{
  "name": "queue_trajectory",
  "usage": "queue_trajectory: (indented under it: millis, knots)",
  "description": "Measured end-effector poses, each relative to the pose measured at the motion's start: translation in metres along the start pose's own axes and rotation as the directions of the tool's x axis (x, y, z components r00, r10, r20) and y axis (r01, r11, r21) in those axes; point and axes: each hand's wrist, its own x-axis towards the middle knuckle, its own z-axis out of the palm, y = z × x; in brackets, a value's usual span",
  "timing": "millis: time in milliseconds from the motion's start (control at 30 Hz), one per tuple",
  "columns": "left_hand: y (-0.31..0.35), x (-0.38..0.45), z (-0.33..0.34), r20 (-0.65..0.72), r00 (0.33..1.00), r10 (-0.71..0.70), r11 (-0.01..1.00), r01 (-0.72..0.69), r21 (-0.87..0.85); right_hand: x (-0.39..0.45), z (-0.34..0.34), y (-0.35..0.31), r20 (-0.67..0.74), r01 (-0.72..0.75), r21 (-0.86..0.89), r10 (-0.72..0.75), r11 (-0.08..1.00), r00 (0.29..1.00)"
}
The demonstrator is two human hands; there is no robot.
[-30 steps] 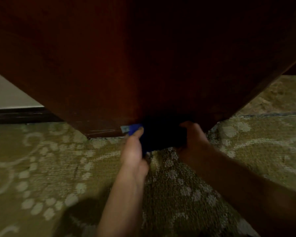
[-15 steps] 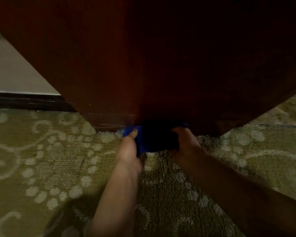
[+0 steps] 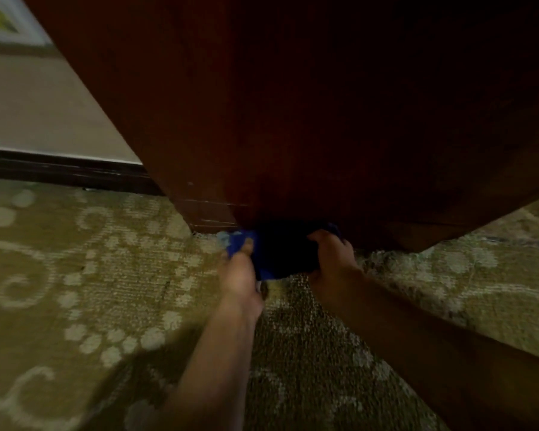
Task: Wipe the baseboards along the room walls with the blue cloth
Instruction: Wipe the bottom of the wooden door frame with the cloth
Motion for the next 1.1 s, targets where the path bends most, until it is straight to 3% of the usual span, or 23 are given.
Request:
queue_trajectory:
  millis: [100,200,333,500,800,1100]
  knots:
    - [-0.002,0.007,-0.004,0.0,1.0,-0.031,0.999,0.031,0.008,0.0,-0.006,-0.002,-0.009,-0.028,-0.046,0.027,0.999,1.0]
    - [0.01,-0.009,-0.004,0.035,0.998,-0.059,0.998,0.058,0.021,-0.015,-0.011,-0.019,-0.008,-0.041,-0.206,0.041,0.978,0.999]
    - [0.034,-0.034,-0.006,0.071,0.992,-0.102,0.992,0.097,0.075,-0.043,-0.006,-0.042,-0.037,0.013,-0.455,-0.033,0.89,0.999]
    - [0.084,-0.07,-0.007,0.029,0.988,-0.153,0.984,0.149,0.095,-0.094,0.023,-0.067,0.021,0.039,-0.586,-0.033,0.809,0.999]
    - [0.132,-0.068,-0.056,0.253,0.946,-0.202,0.935,0.109,0.338,-0.114,0.041,-0.03,0.006,0.07,-0.494,-0.077,0.866,0.997]
    - [0.131,0.02,-0.097,0.186,0.963,-0.194,0.931,0.122,0.343,-0.021,0.069,0.064,-0.038,-0.095,-0.106,0.092,0.99,0.995]
